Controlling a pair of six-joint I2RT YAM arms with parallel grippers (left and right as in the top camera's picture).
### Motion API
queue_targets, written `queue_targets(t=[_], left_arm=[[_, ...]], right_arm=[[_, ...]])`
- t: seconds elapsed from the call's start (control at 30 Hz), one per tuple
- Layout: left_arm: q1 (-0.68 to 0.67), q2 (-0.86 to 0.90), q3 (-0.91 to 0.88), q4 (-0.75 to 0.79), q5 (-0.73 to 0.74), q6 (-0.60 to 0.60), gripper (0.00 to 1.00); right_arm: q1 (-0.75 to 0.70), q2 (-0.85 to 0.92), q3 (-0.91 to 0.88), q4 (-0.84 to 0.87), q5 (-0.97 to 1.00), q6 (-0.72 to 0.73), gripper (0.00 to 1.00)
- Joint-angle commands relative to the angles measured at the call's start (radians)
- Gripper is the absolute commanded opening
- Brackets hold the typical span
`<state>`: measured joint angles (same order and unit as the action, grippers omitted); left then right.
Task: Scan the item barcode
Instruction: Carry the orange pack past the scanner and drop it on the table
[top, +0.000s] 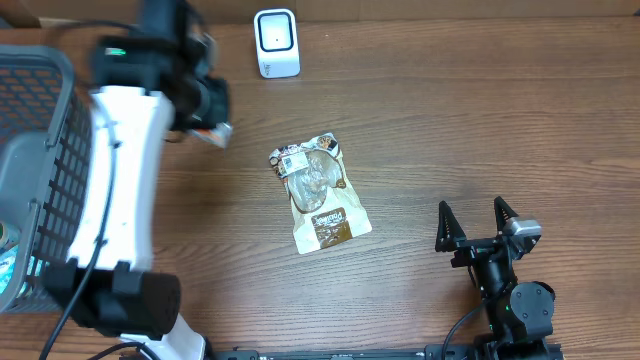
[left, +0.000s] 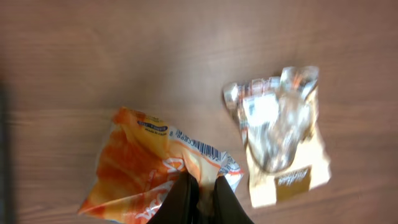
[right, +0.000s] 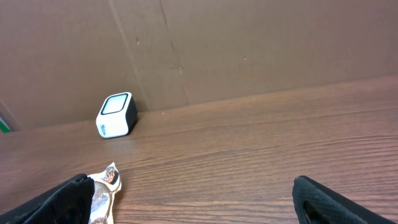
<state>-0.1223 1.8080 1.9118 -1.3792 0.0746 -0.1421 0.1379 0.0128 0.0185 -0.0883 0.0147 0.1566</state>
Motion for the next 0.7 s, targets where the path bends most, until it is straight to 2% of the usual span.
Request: queue_targets(t=[0.0, 0.17, 0.33, 0.4, 0.43, 0.5, 0.57, 0.67], left_arm=[[-0.057, 0.0, -0.167, 0.095, -0.014, 0.023, 0.04], [-0.117, 0.0, -0.385, 0.3, -0.015, 0.023, 0.04], [-0.13, 0.0, -0.486, 0.387, -0.009, 0.022, 0.07], [-0.13, 0.0, -0.5, 0.393, -0.004, 0.022, 0.21], [-0.13, 0.0, -0.502, 0.393, -0.004, 0.023, 0.34], [-0.13, 0.0, -0.502, 0.397, -0.004, 0.023, 0.52], [-0.13, -0.002, -0.497, 0.406, -0.002, 0.021, 0.57], [-0.112, -0.006, -0.435, 0.377, 0.011, -0.013, 0.59]], right_arm=[[-0.004, -0.01, -0.01, 0.007, -0.001, 0.0, 1.0], [-0.004, -0.01, -0.01, 0.007, -0.001, 0.0, 1.0], [-0.004, -0.01, -0.01, 0.007, -0.001, 0.0, 1.0], [-0.004, -0.01, -0.01, 0.007, -0.001, 0.0, 1.0], [-0.004, -0.01, -0.01, 0.007, -0.001, 0.0, 1.0], [-0.004, -0.01, -0.01, 0.007, -0.001, 0.0, 1.0], [-0.004, -0.01, -0.01, 0.007, -0.001, 0.0, 1.0], [-0.004, -0.01, -0.01, 0.007, -0.001, 0.0, 1.0]])
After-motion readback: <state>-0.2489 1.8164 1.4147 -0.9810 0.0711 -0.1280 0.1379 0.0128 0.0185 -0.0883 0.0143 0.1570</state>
